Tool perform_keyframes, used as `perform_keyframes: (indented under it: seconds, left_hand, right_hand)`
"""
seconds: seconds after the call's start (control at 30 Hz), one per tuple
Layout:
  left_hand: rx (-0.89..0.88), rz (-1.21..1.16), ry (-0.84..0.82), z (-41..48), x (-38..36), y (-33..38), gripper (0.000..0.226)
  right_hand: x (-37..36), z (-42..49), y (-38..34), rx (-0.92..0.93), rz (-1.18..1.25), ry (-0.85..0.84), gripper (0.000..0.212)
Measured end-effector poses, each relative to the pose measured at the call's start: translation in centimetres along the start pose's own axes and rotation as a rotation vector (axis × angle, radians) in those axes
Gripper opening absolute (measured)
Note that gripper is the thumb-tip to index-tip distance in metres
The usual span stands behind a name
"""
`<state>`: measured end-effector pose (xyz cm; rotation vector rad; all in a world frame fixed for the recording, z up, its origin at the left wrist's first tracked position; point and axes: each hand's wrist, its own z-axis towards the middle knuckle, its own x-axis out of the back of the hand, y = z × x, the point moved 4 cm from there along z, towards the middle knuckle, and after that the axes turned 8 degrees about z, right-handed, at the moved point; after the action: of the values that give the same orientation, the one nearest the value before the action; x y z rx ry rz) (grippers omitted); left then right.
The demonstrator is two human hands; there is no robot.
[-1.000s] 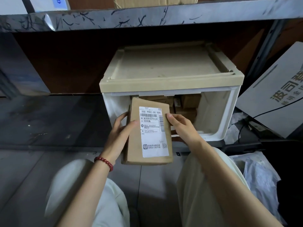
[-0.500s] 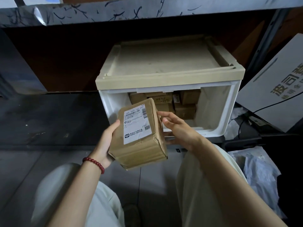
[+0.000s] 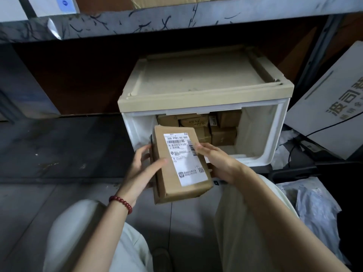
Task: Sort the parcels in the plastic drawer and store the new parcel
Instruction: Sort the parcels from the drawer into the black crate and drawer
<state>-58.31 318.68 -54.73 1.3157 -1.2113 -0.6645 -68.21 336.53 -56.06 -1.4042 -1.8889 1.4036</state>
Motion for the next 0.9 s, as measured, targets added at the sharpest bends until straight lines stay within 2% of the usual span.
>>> perform_keyframes:
  seconds: [0.1,0.2,0.27,0.37,0.47,0.57,0.67,0.9]
  left_hand:
    - [-0.116,0.032,0.003,-0.6,-0.1,0.5,0.074]
    - [-0.193,0.098,0.096,-0.9,0.1,1.1,0.060]
    - [-0.222,0.127,0.130,-1.3,0.4,1.5,0.054]
    - [-0.274,0.171,0.147,-2.3,0.4,3.0,0.058]
    - [-0.365,0.158,0.157,-3.0,-0.3,5.4,0.061]
    - [-0.418,0.144,0.134,-3.2,-2.0,8.0,0.067]
    - [-0.464,0.146,0.118,-3.4,-4.4,10.4,0.062]
    - [-0.580,0.137,-0.090,-3.7,-14.3,14.7,0.075]
  right_hand:
    - [-0.1,-0.2,-0.1,0.072,-0.013,-0.035,0.025]
    - [-0.5,-0.8,-0.5,0.159,-0.046,-0.063,0.024]
    - [-0.4,-1.2,-0.8,0.244,-0.094,-0.041,0.026]
    - [-0.1,-2.4,-1.1,0.364,-0.170,0.007,0.031]
    - [0.5,-4.4,-2.9,0.487,-0.145,0.046,0.031]
    - [2.4,-6.5,-5.0,0.547,-0.112,0.089,0.030]
    - [4.7,-8.9,-6.2,0.604,-0.036,0.135,0.033]
    - [12.7,-14.1,-6.6,0.668,0.113,0.364,0.027]
